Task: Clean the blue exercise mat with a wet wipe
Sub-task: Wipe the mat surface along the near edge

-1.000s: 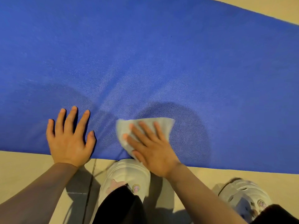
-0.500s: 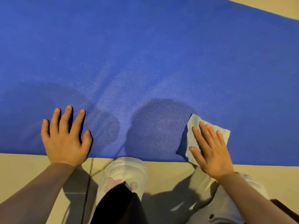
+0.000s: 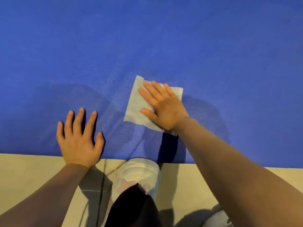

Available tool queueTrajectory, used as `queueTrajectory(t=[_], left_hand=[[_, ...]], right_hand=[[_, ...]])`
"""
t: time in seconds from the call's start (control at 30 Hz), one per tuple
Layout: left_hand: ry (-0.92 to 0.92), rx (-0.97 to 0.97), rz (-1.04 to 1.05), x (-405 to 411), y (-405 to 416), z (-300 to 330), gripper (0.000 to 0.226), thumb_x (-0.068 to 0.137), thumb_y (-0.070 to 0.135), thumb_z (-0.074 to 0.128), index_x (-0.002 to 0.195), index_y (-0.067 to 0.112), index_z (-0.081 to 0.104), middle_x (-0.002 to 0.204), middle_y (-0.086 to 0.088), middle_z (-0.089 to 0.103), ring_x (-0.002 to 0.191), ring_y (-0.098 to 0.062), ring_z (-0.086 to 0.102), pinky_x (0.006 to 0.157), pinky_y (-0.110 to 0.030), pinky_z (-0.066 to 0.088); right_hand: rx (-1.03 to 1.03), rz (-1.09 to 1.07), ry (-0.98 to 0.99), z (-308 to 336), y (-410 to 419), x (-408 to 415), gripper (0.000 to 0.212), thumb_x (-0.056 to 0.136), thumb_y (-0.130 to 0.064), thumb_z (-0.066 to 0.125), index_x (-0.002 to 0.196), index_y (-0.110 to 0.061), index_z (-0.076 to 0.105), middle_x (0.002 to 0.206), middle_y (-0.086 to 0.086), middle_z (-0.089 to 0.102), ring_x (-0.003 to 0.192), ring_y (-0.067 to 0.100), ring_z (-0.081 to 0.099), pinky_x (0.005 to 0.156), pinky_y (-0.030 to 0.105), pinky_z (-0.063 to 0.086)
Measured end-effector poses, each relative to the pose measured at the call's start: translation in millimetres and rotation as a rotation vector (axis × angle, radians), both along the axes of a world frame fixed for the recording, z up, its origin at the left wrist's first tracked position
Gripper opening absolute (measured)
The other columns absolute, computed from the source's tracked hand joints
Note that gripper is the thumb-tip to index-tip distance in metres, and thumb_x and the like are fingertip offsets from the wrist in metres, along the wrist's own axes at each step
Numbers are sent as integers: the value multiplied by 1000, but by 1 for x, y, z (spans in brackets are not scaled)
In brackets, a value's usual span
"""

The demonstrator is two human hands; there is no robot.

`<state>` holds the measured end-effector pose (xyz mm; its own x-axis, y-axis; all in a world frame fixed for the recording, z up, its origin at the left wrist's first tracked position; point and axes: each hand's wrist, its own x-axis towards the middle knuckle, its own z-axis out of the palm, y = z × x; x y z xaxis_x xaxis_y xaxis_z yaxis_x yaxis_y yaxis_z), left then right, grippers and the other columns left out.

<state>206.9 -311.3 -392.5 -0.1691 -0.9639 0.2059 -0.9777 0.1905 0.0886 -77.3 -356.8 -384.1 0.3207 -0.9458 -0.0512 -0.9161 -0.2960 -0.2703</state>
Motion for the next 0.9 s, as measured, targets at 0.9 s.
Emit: queueTrajectory(t=[0.9], left_hand=[[36,2,-1,-1,1,1,57,96,41,35,141,12,54,146,-20,48,139,-44,36,110,-59,24]], right_hand=[[35,-433,73,7,110,-79,64,101,-53,27,152,-15,34,159,9,29,146,32,24,116,49,14]])
